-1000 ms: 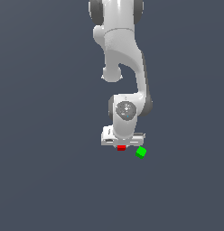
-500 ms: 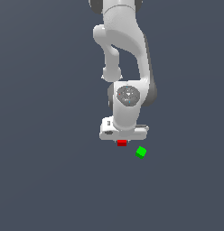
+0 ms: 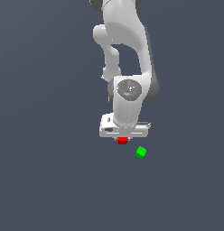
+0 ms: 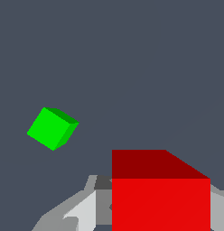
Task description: Stack the red cube on top of the green cube.
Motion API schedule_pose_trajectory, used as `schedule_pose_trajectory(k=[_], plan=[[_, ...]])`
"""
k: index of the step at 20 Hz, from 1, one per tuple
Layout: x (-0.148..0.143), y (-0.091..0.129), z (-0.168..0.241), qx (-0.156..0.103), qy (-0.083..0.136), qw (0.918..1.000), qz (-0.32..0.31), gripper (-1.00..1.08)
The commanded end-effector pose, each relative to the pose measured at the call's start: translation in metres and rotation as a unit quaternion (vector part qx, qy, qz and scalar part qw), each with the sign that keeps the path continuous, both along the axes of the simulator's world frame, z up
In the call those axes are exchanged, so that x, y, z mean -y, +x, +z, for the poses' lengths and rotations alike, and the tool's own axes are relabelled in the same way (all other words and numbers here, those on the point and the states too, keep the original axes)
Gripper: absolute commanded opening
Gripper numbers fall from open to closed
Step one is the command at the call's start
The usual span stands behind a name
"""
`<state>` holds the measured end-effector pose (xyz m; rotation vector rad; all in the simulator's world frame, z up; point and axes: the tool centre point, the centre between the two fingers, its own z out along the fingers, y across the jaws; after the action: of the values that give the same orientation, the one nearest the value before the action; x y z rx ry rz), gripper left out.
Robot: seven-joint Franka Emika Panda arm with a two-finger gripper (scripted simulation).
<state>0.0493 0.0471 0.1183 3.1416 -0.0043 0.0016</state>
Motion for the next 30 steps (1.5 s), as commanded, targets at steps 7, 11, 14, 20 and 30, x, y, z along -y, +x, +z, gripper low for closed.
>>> schedule_pose_trajectory(k=[7,11,14,20,30], plan=[[-0.028,0.007,-0.016,0.000,0.000,1.0000,0.000,-1.00],[-0.054,0.014,-0.031,0.000,0.000,1.0000,0.000,-1.00],[-0.074,0.020,-0.042,0.000,0.000,1.0000,0.000,-1.00],[-0.095,0.027,-0.055,0.000,0.000,1.0000,0.000,-1.00],[-0.100,0.029,-0.057,0.000,0.000,1.0000,0.000,1.00]])
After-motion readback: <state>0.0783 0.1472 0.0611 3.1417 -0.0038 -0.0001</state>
